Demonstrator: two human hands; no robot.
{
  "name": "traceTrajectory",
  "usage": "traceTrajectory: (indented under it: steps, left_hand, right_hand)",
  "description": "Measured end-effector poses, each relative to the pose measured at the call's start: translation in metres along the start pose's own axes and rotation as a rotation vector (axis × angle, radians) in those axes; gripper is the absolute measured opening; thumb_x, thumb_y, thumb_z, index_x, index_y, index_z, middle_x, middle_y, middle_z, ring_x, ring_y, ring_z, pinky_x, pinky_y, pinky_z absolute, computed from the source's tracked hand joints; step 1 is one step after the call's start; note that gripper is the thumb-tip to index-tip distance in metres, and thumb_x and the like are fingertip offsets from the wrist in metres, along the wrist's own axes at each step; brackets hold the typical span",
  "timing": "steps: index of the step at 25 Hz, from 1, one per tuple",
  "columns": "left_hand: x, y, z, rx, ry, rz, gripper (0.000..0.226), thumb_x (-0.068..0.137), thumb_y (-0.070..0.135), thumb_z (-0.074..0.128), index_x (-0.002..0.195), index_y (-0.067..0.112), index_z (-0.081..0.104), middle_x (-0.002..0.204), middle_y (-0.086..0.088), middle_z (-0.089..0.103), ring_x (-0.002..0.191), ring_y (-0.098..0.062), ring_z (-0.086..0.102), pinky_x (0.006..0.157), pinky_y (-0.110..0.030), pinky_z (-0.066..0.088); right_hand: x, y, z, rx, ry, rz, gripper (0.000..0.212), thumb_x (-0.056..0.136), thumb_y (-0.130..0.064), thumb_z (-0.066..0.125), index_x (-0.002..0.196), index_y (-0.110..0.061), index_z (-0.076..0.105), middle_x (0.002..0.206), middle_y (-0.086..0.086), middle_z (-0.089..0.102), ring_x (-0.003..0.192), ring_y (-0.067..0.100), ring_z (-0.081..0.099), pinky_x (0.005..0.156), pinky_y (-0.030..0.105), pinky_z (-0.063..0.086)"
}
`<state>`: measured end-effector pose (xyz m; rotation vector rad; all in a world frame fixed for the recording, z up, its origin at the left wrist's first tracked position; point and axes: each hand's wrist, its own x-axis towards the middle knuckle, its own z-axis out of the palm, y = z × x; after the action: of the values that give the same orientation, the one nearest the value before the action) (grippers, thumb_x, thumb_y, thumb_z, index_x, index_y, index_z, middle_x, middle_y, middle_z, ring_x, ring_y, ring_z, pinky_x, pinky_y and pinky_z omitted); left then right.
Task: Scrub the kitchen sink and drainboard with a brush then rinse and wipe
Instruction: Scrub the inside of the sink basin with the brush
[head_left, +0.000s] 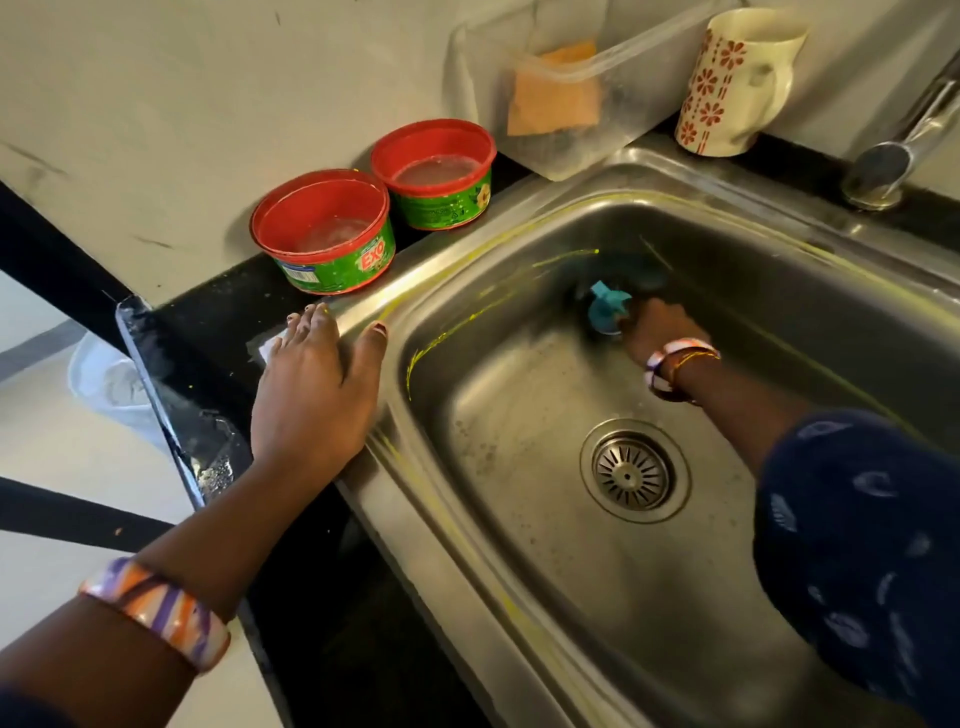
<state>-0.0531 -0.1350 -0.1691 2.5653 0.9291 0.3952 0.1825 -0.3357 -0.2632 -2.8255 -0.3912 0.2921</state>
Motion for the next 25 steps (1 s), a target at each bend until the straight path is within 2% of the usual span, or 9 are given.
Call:
traceTrajectory:
  steps: [4,5,7,9,12,16,19,23,25]
  left_hand:
    - [0.000,0.000,0.000,0.005,-0.003,0.003,0.060,0.096,0.038,0.037,0.142,-0.001,0.033,0.149,-0.018,0.032,0.141,-0.026,0.023,0.115,-0.036,0.020]
    - [0.000,0.000,0.001,0.013,-0.003,0.007,0.060,0.096,0.038,0.037,0.141,-0.002,0.033,0.149,-0.018,0.032,0.142,-0.026,0.023,0.115,-0.036,0.019]
    - [0.000,0.000,0.001,0.022,-0.009,0.017,0.061,0.096,0.039,0.037,0.142,-0.002,0.031,0.149,-0.019,0.031,0.142,-0.026,0.021,0.115,-0.036,0.018]
    - [0.001,0.000,0.001,0.029,-0.011,0.015,0.062,0.097,0.040,0.036,0.143,-0.001,0.030,0.150,-0.017,0.030,0.142,-0.025,0.020,0.115,-0.035,0.017]
    - [0.000,0.001,0.001,0.041,-0.008,0.036,0.063,0.097,0.041,0.035,0.143,-0.001,0.029,0.150,-0.017,0.029,0.143,-0.025,0.019,0.115,-0.035,0.017]
    - [0.001,0.000,0.000,0.037,-0.020,0.064,0.062,0.098,0.039,0.035,0.142,-0.003,0.030,0.149,-0.019,0.029,0.142,-0.028,0.021,0.115,-0.038,0.018]
    - [0.003,-0.003,0.000,0.026,-0.016,0.080,0.057,0.098,0.036,0.037,0.133,-0.009,0.041,0.141,-0.026,0.039,0.134,-0.037,0.032,0.112,-0.046,0.026]
    - [0.006,-0.007,0.000,0.020,-0.032,0.095,0.059,0.097,0.039,0.036,0.126,-0.013,0.045,0.134,-0.031,0.044,0.127,-0.043,0.037,0.105,-0.052,0.032]
    - [0.007,-0.008,0.000,0.010,-0.031,0.096,0.061,0.097,0.040,0.034,0.126,-0.013,0.044,0.133,-0.031,0.044,0.128,-0.043,0.037,0.106,-0.052,0.032]
  right_hand:
    - [-0.076,-0.061,0.041,0.291,-0.240,-0.399,0.033,0.096,-0.018,0.046,0.126,-0.010,0.057,0.124,0.017,0.061,0.115,0.030,0.057,0.094,0.032,0.041]
    - [-0.104,-0.076,0.052,0.250,-0.305,-0.501,0.036,0.096,-0.023,0.045,0.130,-0.015,0.053,0.122,0.017,0.061,0.113,0.031,0.058,0.091,0.033,0.043]
    - [-0.115,-0.079,0.053,-0.055,-0.226,-0.636,0.043,0.098,-0.034,0.037,0.140,-0.023,0.038,0.122,0.017,0.058,0.110,0.034,0.057,0.085,0.036,0.045]
    - [-0.075,-0.055,0.032,-0.280,-0.093,-0.541,0.044,0.100,-0.035,0.029,0.142,-0.022,0.032,0.122,0.018,0.057,0.109,0.034,0.057,0.083,0.036,0.045]
    - [-0.017,-0.014,-0.007,-0.401,0.044,-0.249,0.037,0.099,-0.028,0.032,0.130,-0.014,0.048,0.124,0.017,0.057,0.111,0.035,0.057,0.087,0.037,0.046]
    - [-0.027,0.008,-0.015,-0.396,-0.010,-0.129,0.032,0.092,-0.022,0.048,0.120,-0.011,0.058,0.123,0.014,0.060,0.110,0.033,0.060,0.089,0.036,0.048]
    - [-0.068,0.045,-0.049,-0.581,-0.189,0.011,0.030,0.084,-0.013,0.056,0.112,-0.010,0.064,0.118,0.009,0.065,0.108,0.026,0.062,0.088,0.031,0.049]
    - [-0.155,0.076,-0.079,-0.776,-0.586,0.136,0.008,0.086,-0.009,0.053,0.083,-0.015,0.057,0.086,0.005,0.054,0.083,0.010,0.051,0.079,0.024,0.048]
    - [-0.175,0.073,-0.072,-0.755,-0.643,0.080,0.011,0.089,-0.012,0.051,0.090,-0.009,0.062,0.080,0.004,0.051,0.082,0.008,0.048,0.071,0.018,0.049]
